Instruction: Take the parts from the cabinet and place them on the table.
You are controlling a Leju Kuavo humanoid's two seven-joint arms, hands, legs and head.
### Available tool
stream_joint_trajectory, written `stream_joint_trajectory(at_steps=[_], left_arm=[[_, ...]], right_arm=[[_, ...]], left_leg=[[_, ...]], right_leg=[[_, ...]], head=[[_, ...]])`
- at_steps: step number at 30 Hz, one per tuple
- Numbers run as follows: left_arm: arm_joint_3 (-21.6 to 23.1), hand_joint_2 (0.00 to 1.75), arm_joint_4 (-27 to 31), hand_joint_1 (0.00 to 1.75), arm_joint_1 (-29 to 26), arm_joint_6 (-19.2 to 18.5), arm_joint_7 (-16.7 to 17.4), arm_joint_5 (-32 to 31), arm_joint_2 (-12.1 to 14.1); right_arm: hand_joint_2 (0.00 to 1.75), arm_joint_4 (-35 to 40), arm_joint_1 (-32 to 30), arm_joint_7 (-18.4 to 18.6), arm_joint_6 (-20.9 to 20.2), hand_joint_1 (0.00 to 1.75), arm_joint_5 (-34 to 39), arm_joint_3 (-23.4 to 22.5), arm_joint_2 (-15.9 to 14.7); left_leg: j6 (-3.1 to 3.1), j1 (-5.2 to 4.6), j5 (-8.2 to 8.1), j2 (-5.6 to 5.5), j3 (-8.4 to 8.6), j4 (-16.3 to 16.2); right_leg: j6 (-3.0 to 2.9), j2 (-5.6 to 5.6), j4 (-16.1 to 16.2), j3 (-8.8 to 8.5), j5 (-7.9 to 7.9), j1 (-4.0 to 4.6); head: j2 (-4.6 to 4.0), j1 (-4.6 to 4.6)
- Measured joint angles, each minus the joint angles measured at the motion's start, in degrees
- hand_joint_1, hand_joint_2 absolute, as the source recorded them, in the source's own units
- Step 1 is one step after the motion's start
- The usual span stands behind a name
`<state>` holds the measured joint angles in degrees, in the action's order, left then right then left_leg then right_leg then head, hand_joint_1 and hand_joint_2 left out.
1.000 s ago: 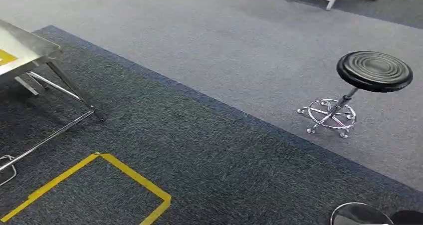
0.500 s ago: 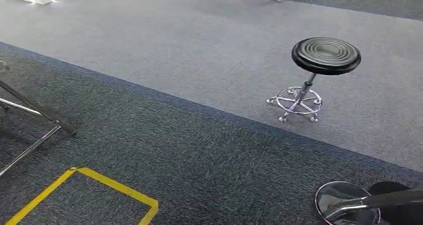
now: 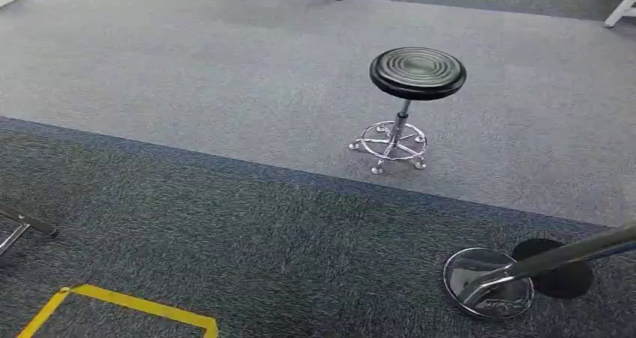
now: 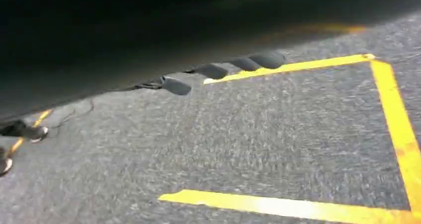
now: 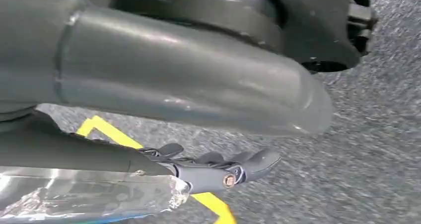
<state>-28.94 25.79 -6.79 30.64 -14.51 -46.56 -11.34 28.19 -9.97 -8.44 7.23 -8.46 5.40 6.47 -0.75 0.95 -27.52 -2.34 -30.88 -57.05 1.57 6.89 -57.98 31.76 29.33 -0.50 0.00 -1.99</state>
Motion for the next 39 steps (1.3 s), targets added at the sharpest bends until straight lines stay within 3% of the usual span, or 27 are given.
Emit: stream_joint_trajectory(at_steps=[1, 2, 4, 5, 6, 8, 9, 10, 14, 15, 16, 17, 19, 20, 21, 23, 24, 25, 26, 28, 30, 32, 33, 35, 36, 37, 39], left_arm=[[0.0, 0.0, -0.2, 0.0, 0.2, 0.0, -0.1, -0.1, 0.0], [0.0, 0.0, -0.5, 0.0, 0.3, 0.0, -0.2, -0.1, 0.0], [-0.2, 0.0, -1.0, 0.0, 0.2, 0.0, -0.3, -0.1, 0.0], [-0.2, 0.0, -1.2, 0.0, 0.3, 0.0, -0.4, -0.1, 0.1], [-0.2, 0.0, -1.4, 0.0, 0.4, 0.1, -0.6, -0.1, 0.1], [-0.3, 0.0, -2.2, 0.0, 0.9, 0.2, -1.0, -0.1, 0.2], [-0.3, 0.0, -2.6, 0.0, 1.2, 0.3, -1.3, -0.1, 0.2], [-0.3, 0.0, -3.0, 0.0, 1.4, 0.4, -1.6, -0.1, 0.2], [-0.4, 0.0, -4.1, 0.0, 2.2, 0.8, -1.9, -0.1, 0.5], [-0.4, 0.0, -4.2, 0.0, 2.3, 0.8, -2.0, -0.1, 0.5], [-0.4, 0.0, -4.5, 0.0, 2.5, 0.9, -2.1, -0.1, 0.6], [-0.5, 0.0, -4.8, 0.0, 2.5, 1.0, -2.1, -0.1, 0.6], [-0.7, 0.0, -5.5, 0.0, 2.4, 1.1, -2.2, -0.1, 0.8], [-0.7, 0.0, -5.8, 0.0, 2.4, 1.2, -2.3, -0.1, 0.9], [-0.7, 0.0, -6.0, 0.0, 2.4, 1.2, -2.3, -0.1, 0.9], [-0.8, 0.0, -6.3, 0.0, 2.5, 1.2, -2.4, -0.1, 1.0], [-0.9, 0.0, -6.4, 0.0, 2.6, 1.4, -2.5, 0.0, 1.0], [-1.0, 0.0, -6.5, 0.0, 2.6, 1.8, -2.8, 0.3, 0.9], [-1.3, 0.0, -6.7, 0.0, 2.7, 2.2, -2.9, 0.3, 0.9], [-1.4, 0.0, -6.9, 0.0, 3.0, 2.7, -3.0, 0.4, 0.6], [-1.5, 0.0, -7.0, 0.0, 3.2, 3.3, -3.1, 0.4, 0.2], [-1.6, 0.0, -7.2, 0.0, 3.4, 3.6, -3.1, 0.4, 0.0], [-1.6, 0.0, -7.4, 0.0, 3.3, 3.7, -3.1, 0.4, 0.0], [-1.7, 0.0, -7.8, 0.0, 3.2, 3.7, -3.1, 0.4, 0.0], [-1.7, 0.0, -7.9, 0.0, 3.2, 3.7, -3.1, 0.4, 0.0], [-1.7, 0.0, -7.9, 0.0, 3.3, 3.8, -3.1, 0.4, 0.0], [-1.7, 0.0, -8.0, 0.0, 3.4, 3.8, -3.1, 0.4, -0.1]], right_arm=[[0.0, -0.1, 0.1, 0.0, 0.0, 0.0, 0.1, 0.0, 0.0], [0.0, -0.2, 0.4, -0.1, 0.0, 0.0, 0.1, 0.0, 0.0], [0.0, -0.3, 0.9, -0.1, 0.0, 0.0, 0.2, -0.1, 0.0], [0.0, -0.3, 0.8, -0.1, 0.0, 0.0, 0.2, -0.1, 0.0], [0.0, -0.4, 0.7, -0.1, 0.0, 0.0, 0.3, -0.1, 0.0], [0.0, -0.6, 0.6, -0.2, 0.0, 0.0, 0.4, -0.2, 0.0], [0.0, -0.7, 0.8, -0.4, 0.0, 0.0, 0.4, -0.3, 0.0], [0.0, -0.7, 1.0, -0.6, 0.1, 0.0, 0.5, -0.3, 0.0], [0.0, -1.2, 1.3, -0.9, 0.2, 0.0, 0.6, -0.4, 0.0], [0.0, -1.3, 1.1, -0.9, 0.3, 0.0, 0.6, -0.5, 0.0], [0.0, -1.3, 1.1, -1.0, 0.4, 0.0, 0.7, -0.5, 0.0], [0.0, -1.4, 1.2, -1.0, 0.5, 0.0, 0.7, -0.5, 0.0], [0.0, -1.6, 1.6, -1.0, 0.7, 0.0, 0.8, -0.5, 0.0], [0.0, -1.8, 1.6, -1.0, 0.8, 0.0, 0.9, -0.6, 0.0], [0.0, -1.9, 1.5, -1.0, 0.8, 0.0, 0.9, -0.6, 0.0], [0.0, -2.2, 1.4, -1.0, 0.9, 0.0, 1.0, -0.7, 0.0], [0.0, -2.2, 1.5, -1.0, 0.9, 0.0, 1.0, -0.7, 0.0], [0.0, -2.2, 1.5, -1.0, 1.0, 0.0, 1.1, -0.7, 0.0], [0.0, -2.2, 1.7, -1.0, 1.1, 0.0, 1.2, -0.7, 0.1], [0.0, -2.4, 1.8, -1.1, 1.3, 0.0, 1.3, -0.9, 0.1], [0.0, -2.7, 1.5, -1.2, 1.5, 0.0, 1.4, -1.0, 0.0], [0.0, -2.9, 1.6, -1.4, 1.6, 0.0, 1.6, -1.0, 0.0], [0.0, -3.0, 1.9, -1.4, 1.6, 0.0, 1.6, -1.0, 0.0], [0.0, -3.1, 2.3, -1.5, 1.7, 0.0, 1.6, -1.0, 0.0], [0.0, -3.2, 2.1, -1.5, 1.7, 0.0, 1.6, -1.0, 0.0], [0.0, -3.3, 1.9, -1.5, 1.7, 0.0, 1.7, -1.0, 0.0], [0.0, -3.4, 1.8, -1.5, 1.7, 0.0, 1.7, -1.1, 0.0]], left_leg=[[-0.18, -0.08, -0.02, 0.48, 0.02, 0.1], [-0.49, -0.12, -0.12, 1.3, 0.02, 0.1], [-0.56, -0.25, -0.22, 3.25, 0.01, 0.1], [-0.57, -0.26, -0.27, 4.21, -0.01, 0.1], [-0.51, -0.25, -0.34, 4.94, 0.04, 0.1], [-0.28, -0.23, -0.53, 6.18, 0.28, 0.1], [-0.05, -0.23, -0.68, 6.73, 0.56, 0.1], [0.29, -0.48, -0.89, 7.23, 0.84, 0.0], [1.52, -0.62, -1.26, 9.34, 1.55, -0.1], [2.1, -0.34, -1.68, 8.86, 1.54, -0.3], [2.44, -0.19, -2.84, 5.84, 1.22, -1.4], [2.53, -0.13, -5.09, 3.96, -0.09, -4.5], [2.64, -0.15, -9.47, 2.9, -4.48, -14.0], [2.64, -0.16, -10.12, 2.85, -6.26, -17.4], [2.58, -0.16, -9.47, 2.82, -6.8, -17.9], [2.16, -0.15, -4.38, 2.46, -4.89, -12.4], [1.88, -0.15, -1.87, 1.71, -3.21, -8.3], [1.38, -0.13, 0.5, -0.86, -1.28, -3.4], [0.79, 0.05, 0.04, -3.12, -0.76, -1.8], [1.07, -0.08, -0.52, -2.35, -0.49, -0.9], [0.53, 0.18, -0.14, -1.15, -0.15, 0.0], [-0.05, 0.26, 0.1, 0.37, 0.02, 0.5], [-0.12, 0.17, 0.04, 1.37, -0.01, 0.4], [-0.18, 0.02, -0.03, 3.37, -0.07, 0.4], [-0.17, 0.02, -0.09, 4.08, -0.07, 0.4], [-0.1, 0.03, -0.15, 4.9, -0.03, 0.4], [0.26, 0.1, -0.38, 6.19, 0.23, 0.4]], right_leg=[[0.24, -3.46, -1.6, 0.88, 1.3, 0.28], [0.43, -5.26, -5.1, 2.68, 3.54, 0.24], [0.93, -6.23, -14.2, 7.28, 7.82, 0.07], [1.19, -6.35, -17.2, 8.77, 8.46, -0.07], [1.36, -6.45, -16.8, 8.55, 7.45, -0.19], [1.5, -7.35, -9.1, 4.47, 2.85, -0.34], [1.41, -8.95, -3.8, 1.47, 0.65, -0.34], [1.22, -12.37, 0.2, -0.68, 0.28, -0.2], [-0.5, -9.76, 0.3, -0.16, 0.14, 0.31], [-1.04, -9.14, 0.6, -1.03, -0.21, -0.05], [-1.3, -8.68, 0.7, -0.96, -0.35, -0.14], [-1.68, -8.08, 0.6, -0.91, -0.58, -0.14], [-1.87, -6.4, 0.6, -0.82, -0.65, -0.06], [-1.88, -5.53, 0.6, -0.86, -0.64, -0.01], [-1.88, -4.81, 0.6, -0.93, -0.64, 0.0], [-1.87, -2.98, 0.6, -1.16, -0.63, 0.0], [-1.84, -2.26, 0.6, -1.26, -0.61, 0.0], [-1.81, -1.49, 0.6, -1.25, -0.61, -0.04], [-1.42, -0.87, 0.2, -0.95, -0.44, 0.29], [-0.65, 0.32, 0.2, -0.09, -0.72, -0.25], [0.43, 1.41, 0.6, 0.51, -0.85, -0.24], [0.48, -3.95, -2.6, 1.85, 1.6, -0.12], [0.69, -5.42, -6.8, 3.98, 4.09, -0.16], [1.21, -6.3, -15.2, 8.11, 7.8, -0.26], [1.35, -6.43, -16.8, 8.8, 7.97, -0.28], [1.5, -6.57, -15.7, 8.12, 6.65, -0.39], [1.66, -7.66, -7.0, 3.25, 1.95, -0.63]], head=[[0.0, -0.21], [0.0, -0.61], [0.0, -0.52], [0.0, -0.55], [0.0, -0.52], [0.0, -0.57], [0.0, -0.55], [0.0, -0.61], [0.0, -0.26], [0.0, -0.31], [0.0, -0.04], [0.0, 0.0], [0.0, 0.04], [0.0, 0.0], [0.0, -0.02], [0.0, -0.02], [0.0, 0.04], [0.0, 0.07], [0.0, -0.02], [0.0, 0.04], [0.0, 0.04], [0.0, -0.48], [0.0, -0.77], [0.0, -0.63], [0.0, -0.68], [0.0, -0.68], [0.0, -0.68]])
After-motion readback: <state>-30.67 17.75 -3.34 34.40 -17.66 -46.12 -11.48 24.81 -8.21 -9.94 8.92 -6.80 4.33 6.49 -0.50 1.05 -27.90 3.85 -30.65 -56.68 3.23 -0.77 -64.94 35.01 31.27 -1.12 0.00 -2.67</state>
